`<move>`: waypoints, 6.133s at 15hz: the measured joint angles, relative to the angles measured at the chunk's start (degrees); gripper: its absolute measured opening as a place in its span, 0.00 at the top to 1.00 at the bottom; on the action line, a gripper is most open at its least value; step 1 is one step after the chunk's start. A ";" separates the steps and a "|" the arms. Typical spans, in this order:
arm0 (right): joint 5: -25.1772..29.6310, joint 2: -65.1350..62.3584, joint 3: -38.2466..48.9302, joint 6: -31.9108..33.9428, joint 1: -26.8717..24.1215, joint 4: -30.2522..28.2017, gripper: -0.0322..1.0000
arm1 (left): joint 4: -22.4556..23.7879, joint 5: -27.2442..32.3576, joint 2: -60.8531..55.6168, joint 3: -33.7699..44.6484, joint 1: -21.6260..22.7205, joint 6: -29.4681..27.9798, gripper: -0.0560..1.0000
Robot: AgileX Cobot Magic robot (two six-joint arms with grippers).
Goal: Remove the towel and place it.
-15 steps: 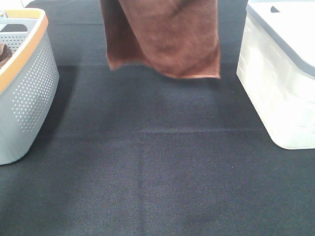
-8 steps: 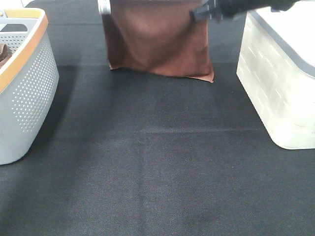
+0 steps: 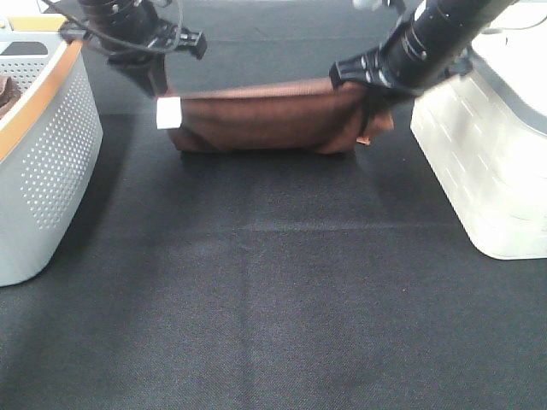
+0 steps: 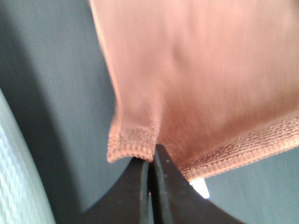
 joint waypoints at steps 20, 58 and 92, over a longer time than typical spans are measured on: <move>20.74 -0.46 9.45 -2.92 -0.17 11.69 0.97 | -11.92 1.95 -3.21 27.79 0.17 0.86 0.95; 32.77 -61.25 33.46 -2.92 -1.55 3.61 0.37 | -0.40 4.47 -57.81 45.72 1.38 1.55 0.56; 24.06 -87.15 51.91 2.69 -1.55 -8.88 0.37 | -2.01 -4.53 -99.41 83.25 7.22 12.49 0.56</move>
